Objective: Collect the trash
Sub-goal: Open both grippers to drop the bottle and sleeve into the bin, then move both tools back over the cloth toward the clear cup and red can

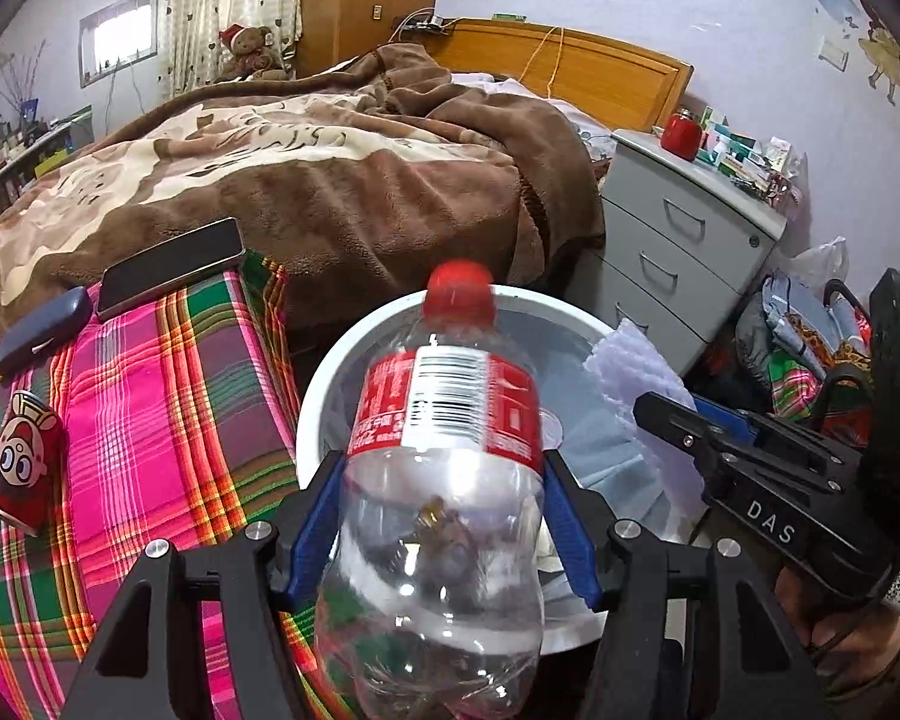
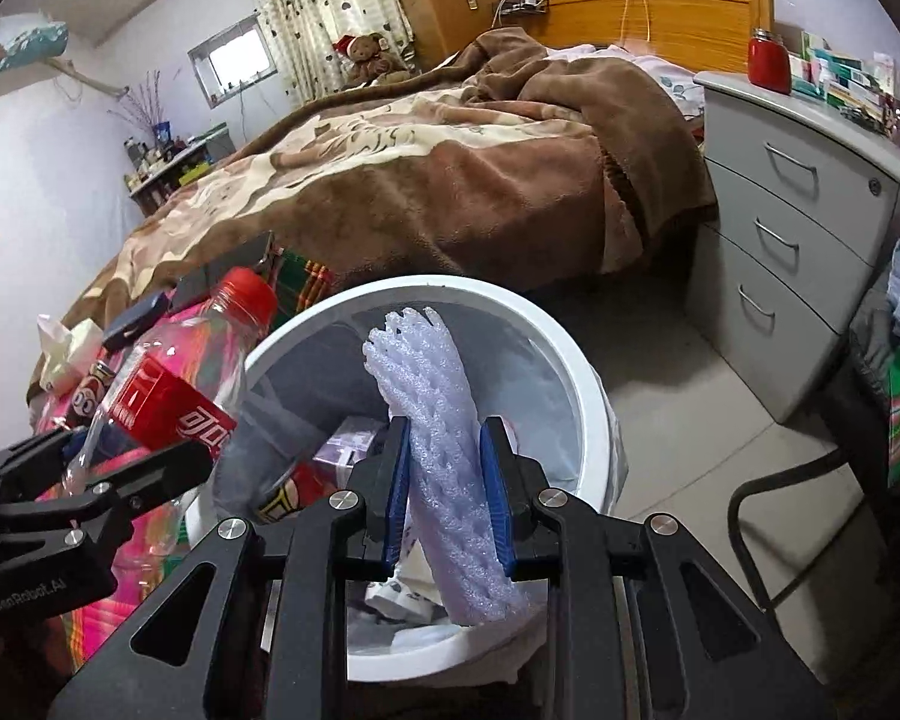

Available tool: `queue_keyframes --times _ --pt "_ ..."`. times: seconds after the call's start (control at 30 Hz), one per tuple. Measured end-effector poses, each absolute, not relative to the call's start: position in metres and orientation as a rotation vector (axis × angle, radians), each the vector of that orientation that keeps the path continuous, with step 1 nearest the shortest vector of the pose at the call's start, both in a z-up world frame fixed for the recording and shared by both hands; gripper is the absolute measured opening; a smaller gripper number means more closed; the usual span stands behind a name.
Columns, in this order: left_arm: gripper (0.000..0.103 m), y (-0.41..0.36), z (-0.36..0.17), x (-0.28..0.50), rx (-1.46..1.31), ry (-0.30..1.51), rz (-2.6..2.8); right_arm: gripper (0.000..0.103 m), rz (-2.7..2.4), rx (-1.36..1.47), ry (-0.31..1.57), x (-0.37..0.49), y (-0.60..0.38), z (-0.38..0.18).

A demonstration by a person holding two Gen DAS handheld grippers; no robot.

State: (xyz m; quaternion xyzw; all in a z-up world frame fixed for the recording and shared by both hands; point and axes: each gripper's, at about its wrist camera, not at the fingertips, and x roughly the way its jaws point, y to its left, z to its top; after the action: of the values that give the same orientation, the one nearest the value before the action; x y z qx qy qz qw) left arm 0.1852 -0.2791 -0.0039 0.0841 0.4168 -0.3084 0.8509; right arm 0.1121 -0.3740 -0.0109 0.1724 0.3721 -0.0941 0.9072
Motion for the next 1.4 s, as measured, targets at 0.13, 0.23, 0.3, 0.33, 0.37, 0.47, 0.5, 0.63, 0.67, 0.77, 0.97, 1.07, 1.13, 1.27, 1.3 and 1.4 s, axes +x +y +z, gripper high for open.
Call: queue_keyframes --times 0.13,0.23,0.3,0.33,0.37,0.47,0.5,0.63,0.67,0.77,0.97,1.07,1.13,1.27,1.3,1.4 --pt "0.072 -0.277 -0.002 0.184 0.156 0.864 -0.668 0.053 -0.199 0.363 0.768 0.111 -0.374 -0.011" --pt "0.073 -0.274 0.002 0.182 0.152 0.85 -0.671 0.055 -0.198 0.371 0.762 0.109 -0.374 -0.01" --pt "0.073 -0.272 0.004 0.181 0.149 0.847 -0.671 0.055 -0.206 0.364 0.759 0.109 -0.373 -0.009" --pt "0.073 -0.271 0.005 0.179 0.146 0.844 -0.677 0.055 -0.208 0.363 0.754 0.107 -0.373 -0.008" --pt "0.073 -0.271 0.006 0.178 0.142 0.841 -0.681 0.055 -0.206 0.366 0.751 0.107 -0.372 -0.007" --pt "0.073 -0.266 0.011 0.174 0.131 0.829 -0.683 0.055 -0.205 0.367 0.745 0.105 -0.369 -0.004" --pt "0.073 -0.264 0.012 0.174 0.129 0.827 -0.679 0.055 -0.207 0.366 0.743 0.106 -0.369 -0.003" --pt "0.073 -0.256 0.018 0.171 0.121 0.814 -0.672 0.055 -0.207 0.363 0.735 0.104 -0.365 0.0" --pt "0.073 -0.252 0.02 0.171 0.117 0.811 -0.667 0.055 -0.207 0.361 0.734 0.104 -0.363 0.0" --pt "0.073 -0.243 0.023 0.168 0.107 0.805 -0.656 0.055 -0.198 0.356 0.73 0.104 -0.358 0.002" --pt "0.073 -0.222 0.027 0.163 0.09 0.794 -0.628 0.055 -0.182 0.332 0.718 0.105 -0.344 0.009" --pt "0.073 -0.21 0.03 0.161 0.081 0.784 -0.615 0.055 -0.167 0.325 0.713 0.106 -0.337 0.011" --pt "0.073 -0.201 0.031 0.159 0.076 0.776 -0.595 0.055 -0.158 0.317 0.711 0.107 -0.331 0.012" --pt "0.073 -0.181 0.034 0.158 0.066 0.764 -0.562 0.055 -0.132 0.307 0.708 0.11 -0.318 0.014" --pt "0.073 -0.177 0.035 0.158 0.062 0.762 -0.554 0.055 -0.127 0.304 0.707 0.11 -0.315 0.014" --pt "0.073 -0.162 0.037 0.157 0.058 0.752 -0.524 0.055 -0.103 0.292 0.705 0.114 -0.303 0.016"
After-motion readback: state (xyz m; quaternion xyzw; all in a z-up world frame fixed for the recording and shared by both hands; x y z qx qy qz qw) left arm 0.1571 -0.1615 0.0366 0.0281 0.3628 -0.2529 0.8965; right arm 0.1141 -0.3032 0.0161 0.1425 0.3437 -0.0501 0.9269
